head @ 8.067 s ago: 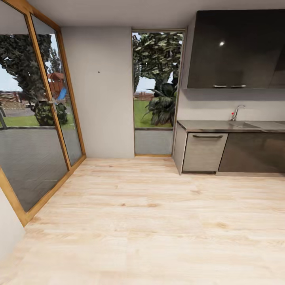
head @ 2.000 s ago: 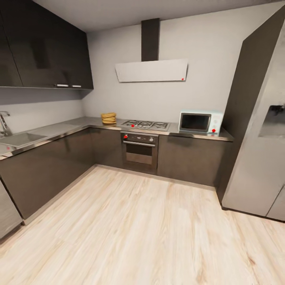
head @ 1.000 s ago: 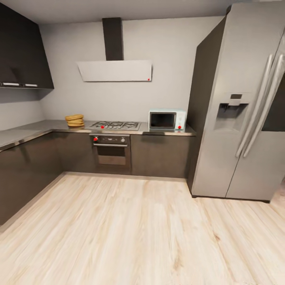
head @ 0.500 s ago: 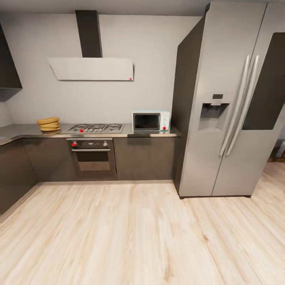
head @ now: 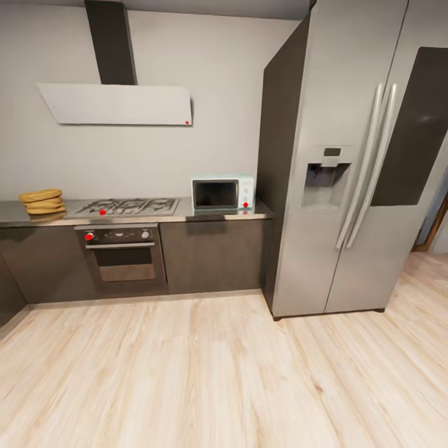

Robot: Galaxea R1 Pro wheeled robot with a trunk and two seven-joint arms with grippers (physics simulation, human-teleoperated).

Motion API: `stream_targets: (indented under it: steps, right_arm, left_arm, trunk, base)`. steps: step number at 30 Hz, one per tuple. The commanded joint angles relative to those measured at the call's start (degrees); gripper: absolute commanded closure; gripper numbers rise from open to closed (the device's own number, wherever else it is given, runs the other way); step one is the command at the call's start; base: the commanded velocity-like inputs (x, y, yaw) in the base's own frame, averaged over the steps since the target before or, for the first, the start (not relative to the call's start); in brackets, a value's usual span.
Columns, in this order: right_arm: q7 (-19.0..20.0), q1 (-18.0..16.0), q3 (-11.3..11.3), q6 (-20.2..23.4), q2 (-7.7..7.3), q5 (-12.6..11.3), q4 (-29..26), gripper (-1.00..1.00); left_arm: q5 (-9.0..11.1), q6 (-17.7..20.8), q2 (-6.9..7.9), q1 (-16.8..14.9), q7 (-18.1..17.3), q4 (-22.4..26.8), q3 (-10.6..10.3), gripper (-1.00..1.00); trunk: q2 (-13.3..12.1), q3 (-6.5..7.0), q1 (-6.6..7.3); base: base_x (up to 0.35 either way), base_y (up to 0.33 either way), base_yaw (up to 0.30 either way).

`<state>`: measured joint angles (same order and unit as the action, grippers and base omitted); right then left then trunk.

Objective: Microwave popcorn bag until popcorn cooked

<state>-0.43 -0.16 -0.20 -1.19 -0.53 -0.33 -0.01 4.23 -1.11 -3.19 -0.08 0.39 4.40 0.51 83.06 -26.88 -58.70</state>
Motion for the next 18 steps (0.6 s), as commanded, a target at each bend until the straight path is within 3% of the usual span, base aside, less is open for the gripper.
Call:
stream_targets:
  steps: [1, 5, 11, 18]
  right_arm:
    - [0.0, 0.0, 0.0, -0.1, 0.00, 0.0, 0.0, -1.00]
    - [0.0, 0.0, 0.0, -0.1, 0.04, 0.1, 0.0, -1.00]
    - [-0.1, 0.0, 0.0, -0.2, 0.08, 0.1, 0.0, -1.00]
    - [-0.1, 0.0, 0.0, -1.0, 0.04, 0.0, 0.0, -1.00]
  left_arm:
    - [0.6, -0.1, 0.01, 0.0, 0.0, 0.0, 0.0, -1.00]
    - [2.4, -0.1, 0.10, 0.0, 0.0, 0.0, -0.1, -1.00]
    - [2.8, -0.1, 0.08, 0.0, 0.0, 0.0, -0.1, -1.00]
    - [2.8, -0.1, 0.03, 0.0, 0.0, 0.0, -0.1, -1.00]
  trunk:
    - [0.0, -0.05, -0.03]
    - [0.0, -0.05, -0.03]
    - [0.0, -0.05, -0.03]
    - [0.0, -0.05, -0.03]
  base:
    - [0.323, 0.000, -0.002]
    - [0.323, 0.000, 0.000]
    - [0.323, 0.000, 0.015]
    - [0.323, 0.000, 0.222]
